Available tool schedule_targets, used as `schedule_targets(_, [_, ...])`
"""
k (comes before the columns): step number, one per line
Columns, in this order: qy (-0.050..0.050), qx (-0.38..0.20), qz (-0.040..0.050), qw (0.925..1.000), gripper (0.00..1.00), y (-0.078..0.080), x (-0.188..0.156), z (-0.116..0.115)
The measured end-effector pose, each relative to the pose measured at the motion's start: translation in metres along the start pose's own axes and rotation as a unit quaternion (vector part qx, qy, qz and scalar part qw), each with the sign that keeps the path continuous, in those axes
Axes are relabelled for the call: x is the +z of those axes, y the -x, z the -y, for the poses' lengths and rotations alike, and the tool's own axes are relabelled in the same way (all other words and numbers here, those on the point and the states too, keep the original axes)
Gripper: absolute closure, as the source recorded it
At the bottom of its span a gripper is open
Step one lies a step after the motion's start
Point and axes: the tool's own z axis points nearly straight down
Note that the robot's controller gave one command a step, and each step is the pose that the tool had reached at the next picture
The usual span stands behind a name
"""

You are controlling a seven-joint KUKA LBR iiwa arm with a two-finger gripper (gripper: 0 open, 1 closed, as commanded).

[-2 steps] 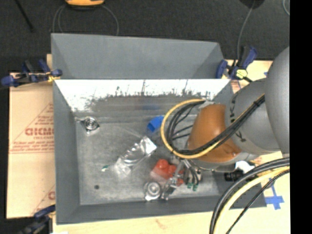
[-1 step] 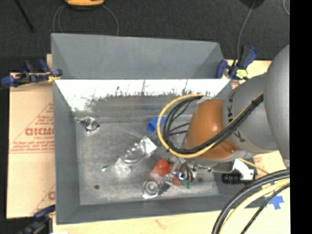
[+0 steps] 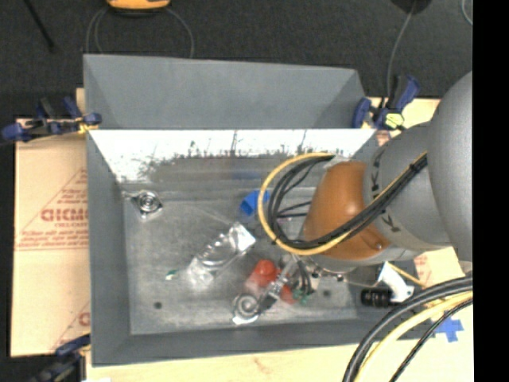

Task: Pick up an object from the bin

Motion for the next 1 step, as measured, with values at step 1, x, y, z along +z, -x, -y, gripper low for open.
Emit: schedule_targets(1, [-0.001, 0.069, -0.0068, 0.9976, 0.00, -0.0003, 0.0236, 0.0022])
